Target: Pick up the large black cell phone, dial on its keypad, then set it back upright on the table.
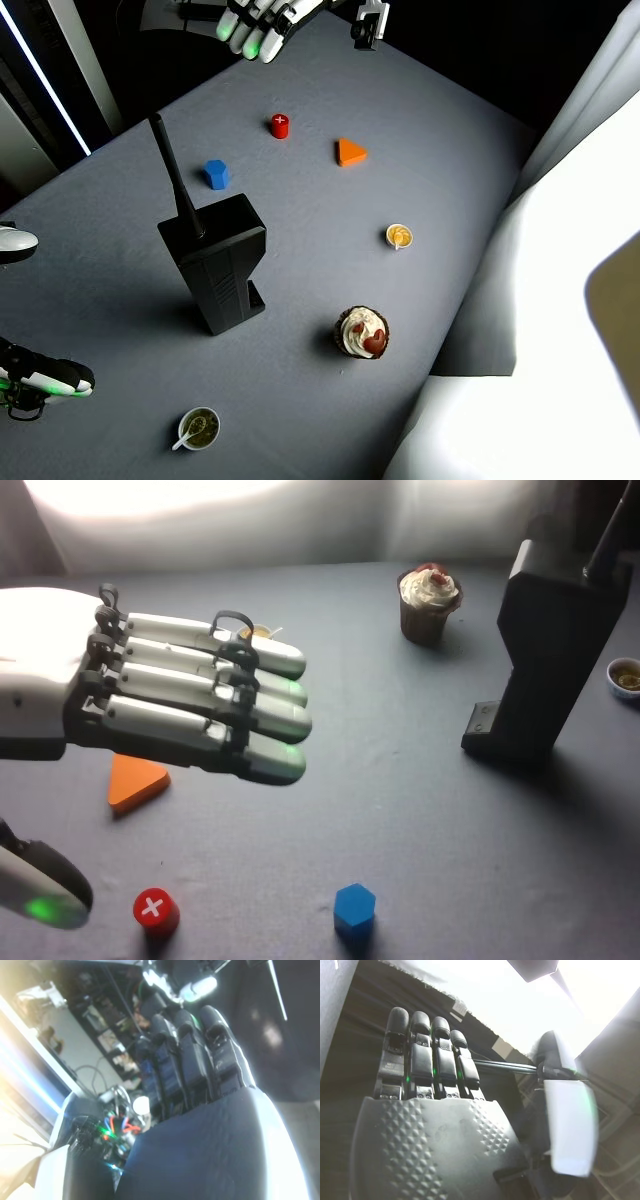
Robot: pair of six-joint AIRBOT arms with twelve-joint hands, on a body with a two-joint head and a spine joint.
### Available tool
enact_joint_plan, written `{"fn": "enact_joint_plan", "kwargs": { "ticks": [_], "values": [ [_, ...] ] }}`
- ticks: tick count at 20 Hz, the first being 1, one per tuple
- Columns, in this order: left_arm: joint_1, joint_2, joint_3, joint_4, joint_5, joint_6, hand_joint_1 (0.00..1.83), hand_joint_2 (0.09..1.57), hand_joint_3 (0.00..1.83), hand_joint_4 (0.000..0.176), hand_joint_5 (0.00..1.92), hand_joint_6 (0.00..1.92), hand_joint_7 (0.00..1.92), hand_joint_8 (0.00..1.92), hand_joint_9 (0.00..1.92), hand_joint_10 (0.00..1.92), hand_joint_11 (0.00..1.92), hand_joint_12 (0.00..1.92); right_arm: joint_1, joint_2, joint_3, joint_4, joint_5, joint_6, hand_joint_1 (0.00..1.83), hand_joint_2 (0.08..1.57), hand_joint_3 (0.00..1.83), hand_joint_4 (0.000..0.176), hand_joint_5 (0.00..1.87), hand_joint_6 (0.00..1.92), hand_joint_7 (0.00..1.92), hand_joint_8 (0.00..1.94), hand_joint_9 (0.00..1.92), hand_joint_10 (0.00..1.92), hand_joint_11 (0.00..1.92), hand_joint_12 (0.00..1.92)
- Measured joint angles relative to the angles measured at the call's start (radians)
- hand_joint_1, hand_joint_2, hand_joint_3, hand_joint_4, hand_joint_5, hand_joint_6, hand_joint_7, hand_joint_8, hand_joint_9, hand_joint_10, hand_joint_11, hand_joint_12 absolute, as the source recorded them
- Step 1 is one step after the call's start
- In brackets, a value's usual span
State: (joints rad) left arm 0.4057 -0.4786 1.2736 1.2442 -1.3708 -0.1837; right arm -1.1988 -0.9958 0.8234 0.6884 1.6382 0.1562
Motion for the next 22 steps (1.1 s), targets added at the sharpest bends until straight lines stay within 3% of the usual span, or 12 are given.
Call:
{"fn": "enact_joint_plan", "kwargs": {
  "ticks": [5, 10, 13, 16, 22],
  "values": [
    [0.000, -0.004, 0.003, 0.001, 0.002, 0.000, 0.03, 1.18, 0.00, 0.000, 0.17, 0.00, 0.15, 0.00, 0.13, 0.00, 0.00, 0.21, 0.039, -0.002, 0.005, 0.002, -0.003, -0.030, 0.37, 0.83, 0.00, 0.000, 0.04, 0.00, 0.06, 0.00, 0.10, 0.00, 0.00, 0.41],
    [-0.018, -0.005, 0.003, -0.001, 0.003, -0.001, 0.05, 1.18, 0.00, 0.000, 0.19, 0.00, 0.16, 0.00, 0.14, 0.00, 0.00, 0.28, 0.130, -0.005, 0.064, -0.001, -0.003, -0.050, 0.41, 0.87, 0.01, 0.000, 0.02, 0.00, 0.04, 0.00, 0.07, 0.00, 0.00, 0.35],
    [-0.018, -0.005, 0.003, 0.012, 0.012, -0.001, 0.03, 1.19, 0.00, 0.000, 0.15, 0.00, 0.12, 0.00, 0.10, 0.00, 0.00, 0.17, 0.157, -0.015, 0.089, 0.003, -0.017, -0.051, 0.48, 0.93, 0.01, 0.000, 0.00, 0.00, 0.00, 0.00, 0.03, 0.00, 0.00, 0.28],
    [-0.019, -0.010, 0.003, 0.026, 0.013, -0.001, 0.04, 1.19, 0.00, 0.000, 0.16, 0.00, 0.12, 0.00, 0.10, 0.00, 0.00, 0.23, 0.191, -0.026, 0.091, -0.011, -0.066, -0.053, 0.57, 0.99, 0.01, 0.000, 0.00, 0.00, 0.00, 0.00, 0.00, 0.00, 0.00, 0.12],
    [-0.025, -0.011, 0.002, 0.032, 0.011, -0.005, 0.05, 1.19, 0.00, 0.000, 0.17, 0.00, 0.14, 0.00, 0.11, 0.00, 0.00, 0.24, 0.262, -0.028, 0.103, -0.079, -0.172, -0.056, 0.87, 0.97, 0.00, 0.000, 0.00, 0.00, 0.00, 0.00, 0.00, 0.00, 0.00, 0.10]
  ]
}}
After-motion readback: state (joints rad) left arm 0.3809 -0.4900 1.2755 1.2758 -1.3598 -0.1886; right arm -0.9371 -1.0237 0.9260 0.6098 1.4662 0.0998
